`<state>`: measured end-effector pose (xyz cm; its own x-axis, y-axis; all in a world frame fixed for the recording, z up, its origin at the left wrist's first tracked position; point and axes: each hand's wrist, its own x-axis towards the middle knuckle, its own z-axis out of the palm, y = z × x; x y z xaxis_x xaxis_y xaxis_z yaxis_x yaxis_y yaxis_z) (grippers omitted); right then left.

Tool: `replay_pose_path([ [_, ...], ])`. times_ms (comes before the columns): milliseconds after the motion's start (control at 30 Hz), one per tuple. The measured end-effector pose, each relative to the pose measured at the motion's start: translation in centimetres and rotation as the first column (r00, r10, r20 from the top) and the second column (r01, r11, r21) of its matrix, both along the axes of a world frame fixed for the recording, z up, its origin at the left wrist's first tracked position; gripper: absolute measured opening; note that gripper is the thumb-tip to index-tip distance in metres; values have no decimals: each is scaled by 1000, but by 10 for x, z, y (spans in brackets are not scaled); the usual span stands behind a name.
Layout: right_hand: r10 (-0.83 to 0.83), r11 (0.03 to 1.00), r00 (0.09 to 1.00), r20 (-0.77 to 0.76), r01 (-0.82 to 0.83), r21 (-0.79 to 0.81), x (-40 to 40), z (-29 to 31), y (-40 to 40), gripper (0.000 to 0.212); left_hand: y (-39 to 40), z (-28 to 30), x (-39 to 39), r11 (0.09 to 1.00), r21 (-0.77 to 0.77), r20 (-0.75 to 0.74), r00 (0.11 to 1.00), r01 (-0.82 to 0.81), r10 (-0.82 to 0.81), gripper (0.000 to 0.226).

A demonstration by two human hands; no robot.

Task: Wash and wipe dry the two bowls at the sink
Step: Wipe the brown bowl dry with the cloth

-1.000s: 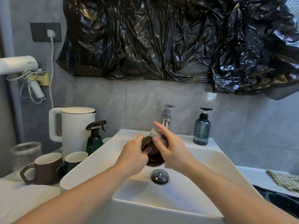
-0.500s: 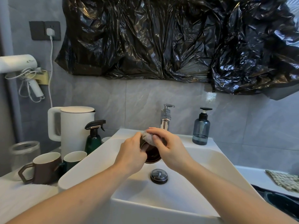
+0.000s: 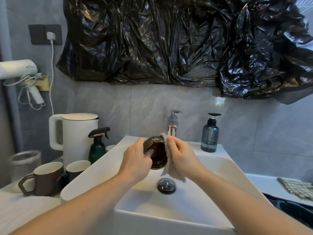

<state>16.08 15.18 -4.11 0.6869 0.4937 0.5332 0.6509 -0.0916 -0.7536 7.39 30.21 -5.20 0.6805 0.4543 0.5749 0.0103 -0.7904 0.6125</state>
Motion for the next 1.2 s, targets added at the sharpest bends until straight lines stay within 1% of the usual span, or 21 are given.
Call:
replay_pose_path([
  [33,-26,999,1000,-9,25,-23,2,-1,-2,42,0,0,0,1000,-6,6,1000,1,-1,15],
  [67,-44,998,999,-6,43,-33,3,-2,-3,44,0,1,0,1000,-3,6,1000,7,-7,16],
  [100,-49,998,999,8,50,-29,1,-2,-3,42,-1,1,0,1000,2,1,1000,15,-15,16],
  [167,-9,1000,997,73,9,4,-10,1,-2,27,-3,1,0,999,21,-32,999,31,-31,18],
  [233,32,999,978,207,-34,6,-19,6,2,24,-4,-1,-1,997,51,-60,997,49,-46,24],
  [267,44,999,970,241,-45,-2,-17,5,5,24,-4,-1,-1,997,60,-64,997,53,-49,27],
  [300,51,999,972,229,-52,-3,-14,4,4,24,-4,-1,0,996,64,-63,997,55,-51,26],
  [333,53,998,984,170,-56,8,-10,2,5,25,-4,-1,-1,997,63,-59,997,54,-50,23],
  [400,74,996,997,-28,-73,42,0,-2,4,33,-4,0,-2,998,39,-16,999,44,-43,17],
  [433,60,997,994,-93,-56,48,6,-4,3,42,-4,0,-2,999,16,18,999,44,-44,16],
  [500,53,998,986,-155,-49,35,10,-6,2,55,-4,0,-1,998,-21,58,997,54,-53,16],
  [567,80,996,983,-165,-73,51,7,-7,3,49,-5,-1,-1,995,-63,59,996,72,-68,17],
  [633,95,993,987,-132,-86,76,2,-4,4,35,-5,-1,-1,989,-113,75,993,95,-87,21],
  [667,93,993,991,-101,-86,75,-2,-3,4,31,-5,-1,-1,988,-122,79,993,97,-88,23],
  [733,81,995,996,-34,-79,66,-7,-2,3,29,-3,-1,-1,992,-98,75,994,83,-76,24],
  [867,26,999,992,122,-21,-44,-15,3,0,30,-3,-2,-1,993,-34,18,993,113,-113,30],
  [933,3,1000,974,228,3,-24,-19,5,2,29,-4,-2,1,992,-22,7,992,128,-127,31],
  [1000,16,1000,963,270,-21,15,-21,7,5,28,-3,-1,1,993,-40,33,993,115,-114,28],
  [1067,40,999,982,186,-45,25,-18,7,6,28,-2,1,1,996,-39,48,995,85,-83,25],
  [1133,39,998,998,48,-41,40,-9,4,4,33,-1,4,3,997,-47,61,997,55,-52,18],
  [1200,6,999,1000,-14,-6,32,-1,2,0,40,1,11,7,998,-56,67,997,42,-38,13],
])
